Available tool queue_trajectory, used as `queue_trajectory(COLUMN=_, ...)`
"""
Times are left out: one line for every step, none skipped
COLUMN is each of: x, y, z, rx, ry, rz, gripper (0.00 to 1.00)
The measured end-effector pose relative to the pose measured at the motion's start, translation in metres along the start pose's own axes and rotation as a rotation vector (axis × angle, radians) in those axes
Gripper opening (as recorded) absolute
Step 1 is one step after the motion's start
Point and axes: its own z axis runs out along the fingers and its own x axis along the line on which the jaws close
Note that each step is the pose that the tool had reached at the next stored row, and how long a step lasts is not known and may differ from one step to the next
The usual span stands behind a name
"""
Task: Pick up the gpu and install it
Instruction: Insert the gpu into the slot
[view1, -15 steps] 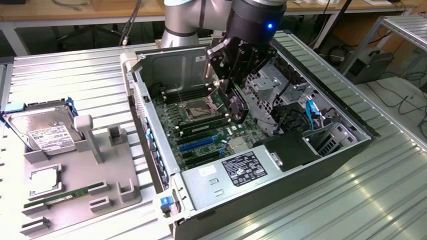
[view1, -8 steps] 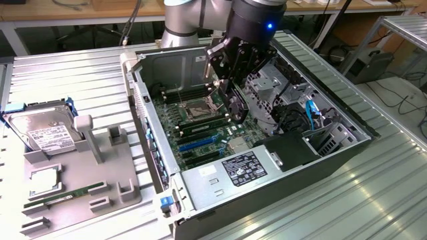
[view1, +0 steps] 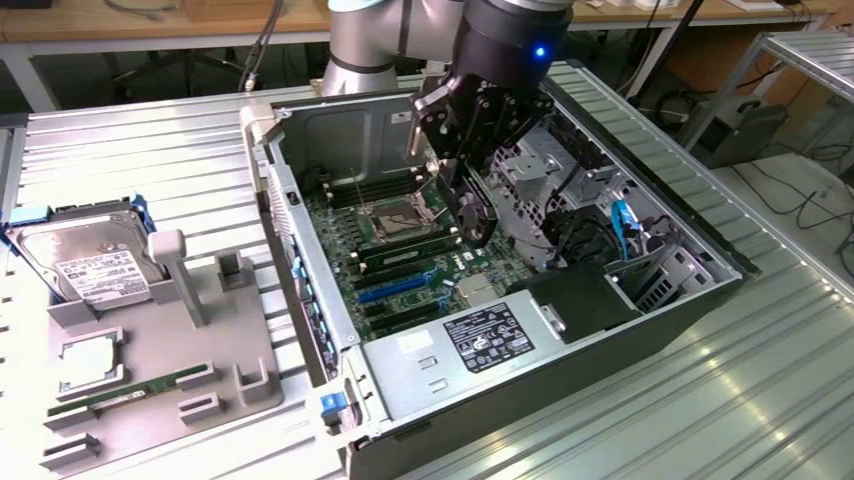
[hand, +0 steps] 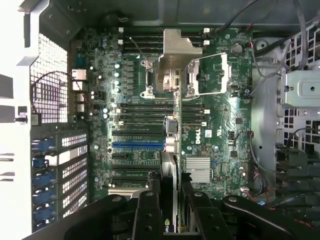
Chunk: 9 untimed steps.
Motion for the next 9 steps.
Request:
queue_trajectory(x=0.0000, y=0.0000, z=0.0001, rx=0.0004, ry=0.0008, rz=-0.020, gripper=0.26)
queue_trajectory(x=0.0000, y=0.0000, z=0.0002, rx=0.0008, ry=0.0015, rz=-0.038, gripper=0.26)
queue_trajectory(x=-0.0001, y=0.0000, z=0.0005, rx=0.0014, ry=0.0028, rz=-0.076, gripper=0.26)
queue_trajectory(x=0.0000, y=-0.0001, z=0.0007, rx=0.0020, ry=0.0036, rz=-0.105, gripper=0.26)
queue_trajectory(x=0.0000, y=-0.0001, z=0.0009, rx=0.0023, ry=0.0041, rz=-0.122, gripper=0.26)
queue_trajectory(x=-0.0001, y=-0.0001, z=0.0011, rx=0.0026, ry=0.0046, rz=-0.141, gripper=0.26)
queue_trajectory(x=0.0000, y=-0.0001, z=0.0012, rx=0.0029, ry=0.0050, rz=-0.159, gripper=0.26)
queue_trajectory(x=-0.0001, y=-0.0001, z=0.0014, rx=0.0032, ry=0.0056, rz=-0.178, gripper=0.26)
queue_trajectory(x=-0.0001, y=-0.0001, z=0.0017, rx=0.0039, ry=0.0070, rz=-0.215, gripper=0.26)
